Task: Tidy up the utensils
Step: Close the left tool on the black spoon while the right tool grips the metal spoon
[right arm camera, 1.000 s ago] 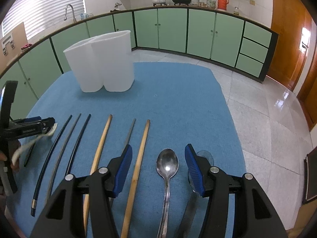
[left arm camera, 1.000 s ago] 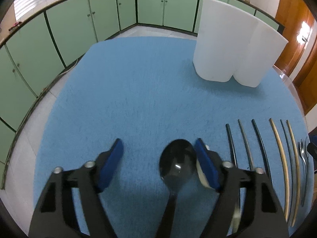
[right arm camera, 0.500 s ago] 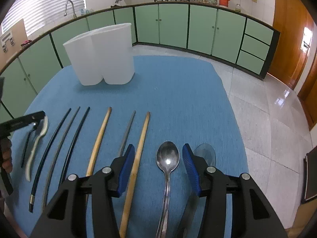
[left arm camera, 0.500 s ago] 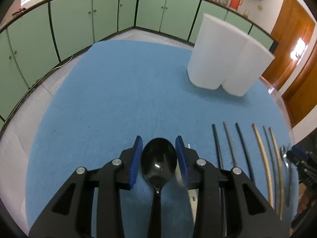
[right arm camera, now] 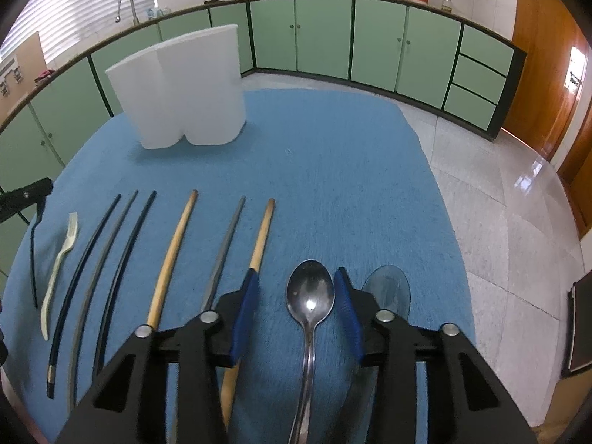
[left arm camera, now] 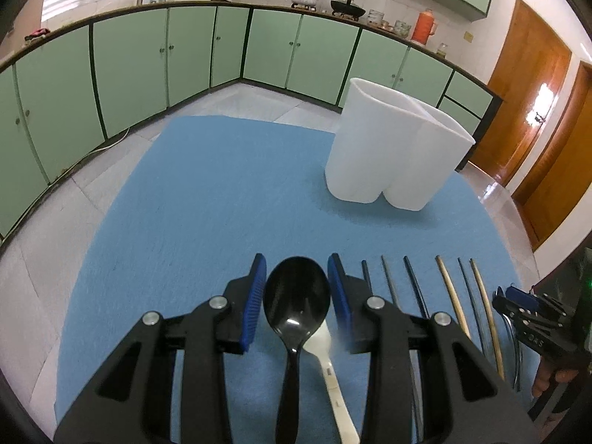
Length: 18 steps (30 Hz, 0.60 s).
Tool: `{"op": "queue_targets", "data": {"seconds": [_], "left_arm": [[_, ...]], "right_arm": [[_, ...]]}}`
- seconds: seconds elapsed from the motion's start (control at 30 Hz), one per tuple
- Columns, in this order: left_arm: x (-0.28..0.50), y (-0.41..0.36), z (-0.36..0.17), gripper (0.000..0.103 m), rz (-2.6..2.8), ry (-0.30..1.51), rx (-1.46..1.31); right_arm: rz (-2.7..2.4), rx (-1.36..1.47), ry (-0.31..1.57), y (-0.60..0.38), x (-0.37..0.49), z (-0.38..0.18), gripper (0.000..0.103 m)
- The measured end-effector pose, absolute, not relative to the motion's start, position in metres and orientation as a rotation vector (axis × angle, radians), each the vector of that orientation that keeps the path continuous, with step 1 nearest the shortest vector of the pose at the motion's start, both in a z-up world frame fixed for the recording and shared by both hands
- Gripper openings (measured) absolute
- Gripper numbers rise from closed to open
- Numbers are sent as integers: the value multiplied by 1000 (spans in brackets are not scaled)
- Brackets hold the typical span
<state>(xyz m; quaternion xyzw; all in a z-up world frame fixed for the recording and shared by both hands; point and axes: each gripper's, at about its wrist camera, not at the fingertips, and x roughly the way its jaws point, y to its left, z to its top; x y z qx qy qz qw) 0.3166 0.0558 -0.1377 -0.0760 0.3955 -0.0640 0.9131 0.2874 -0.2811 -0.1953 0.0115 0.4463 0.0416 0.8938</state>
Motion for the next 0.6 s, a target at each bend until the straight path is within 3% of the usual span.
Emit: {"op": "queue_targets", "data": {"seconds": [0.33, 0.6], "left_arm": [[314, 47, -130, 33, -156, 795, -145], [304, 41, -119, 33, -159, 766, -138]], "right_arm": [[93, 5, 960, -283, 297, -200, 28], [118, 37, 905, -289, 282, -183, 28]]}}
